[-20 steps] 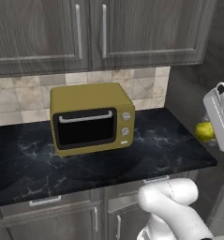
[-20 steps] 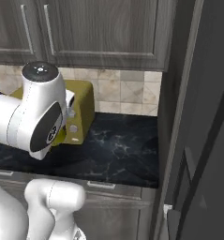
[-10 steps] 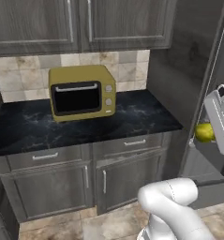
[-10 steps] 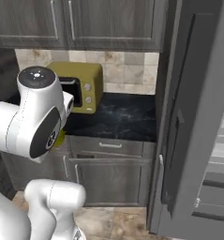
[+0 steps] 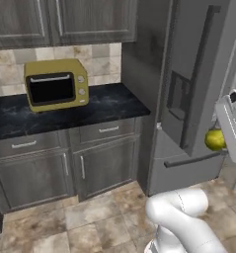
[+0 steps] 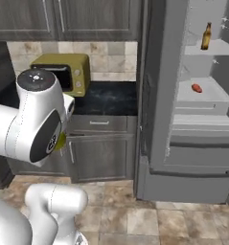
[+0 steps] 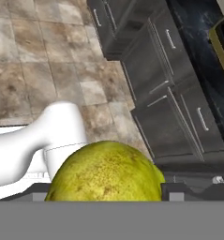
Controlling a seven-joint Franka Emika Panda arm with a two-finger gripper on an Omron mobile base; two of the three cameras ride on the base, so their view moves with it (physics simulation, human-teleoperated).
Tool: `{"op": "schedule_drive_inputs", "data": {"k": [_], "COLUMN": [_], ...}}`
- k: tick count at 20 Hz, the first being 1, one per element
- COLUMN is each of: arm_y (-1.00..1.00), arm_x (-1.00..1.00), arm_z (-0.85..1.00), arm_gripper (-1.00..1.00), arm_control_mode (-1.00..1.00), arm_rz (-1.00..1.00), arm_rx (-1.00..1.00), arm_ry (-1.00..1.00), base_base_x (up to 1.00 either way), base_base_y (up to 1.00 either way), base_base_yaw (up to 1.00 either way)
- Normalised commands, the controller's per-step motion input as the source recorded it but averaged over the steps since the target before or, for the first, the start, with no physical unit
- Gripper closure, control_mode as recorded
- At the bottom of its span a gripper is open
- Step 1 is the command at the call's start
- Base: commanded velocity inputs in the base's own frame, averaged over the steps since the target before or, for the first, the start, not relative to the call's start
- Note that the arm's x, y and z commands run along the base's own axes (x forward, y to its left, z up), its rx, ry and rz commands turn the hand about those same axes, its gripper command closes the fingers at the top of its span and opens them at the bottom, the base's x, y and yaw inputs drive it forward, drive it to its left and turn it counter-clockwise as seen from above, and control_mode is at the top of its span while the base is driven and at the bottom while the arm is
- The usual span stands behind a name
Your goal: Place the beer on the top shelf of the fridge to keep it out of children's reach, and place the sweet potato and pear on lower shelves for easy access.
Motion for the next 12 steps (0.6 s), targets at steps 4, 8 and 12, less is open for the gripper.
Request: {"op": "schedule_drive_inputs", "data": {"k": [4, 8, 12], "arm_y": [0.0, 0.0, 0.0], "arm_x": [0.0, 0.0, 0.0], "arm_z": [0.0, 0.0, 0.0], "arm_gripper": [1.0, 1.0, 1.0], "arm_control_mode": [1.0, 1.0, 1.0], "arm_rz": [0.0, 0.0, 0.0], "arm_rx": [0.0, 0.0, 0.0], "arm_ry": [0.0, 0.0, 0.0], "base_base_x": [-0.11, 0.0, 0.09], "base_base_y": [-0.72, -0.8, -0.87], "base_base_yaw": [-0.28, -0.15, -0.04]}}
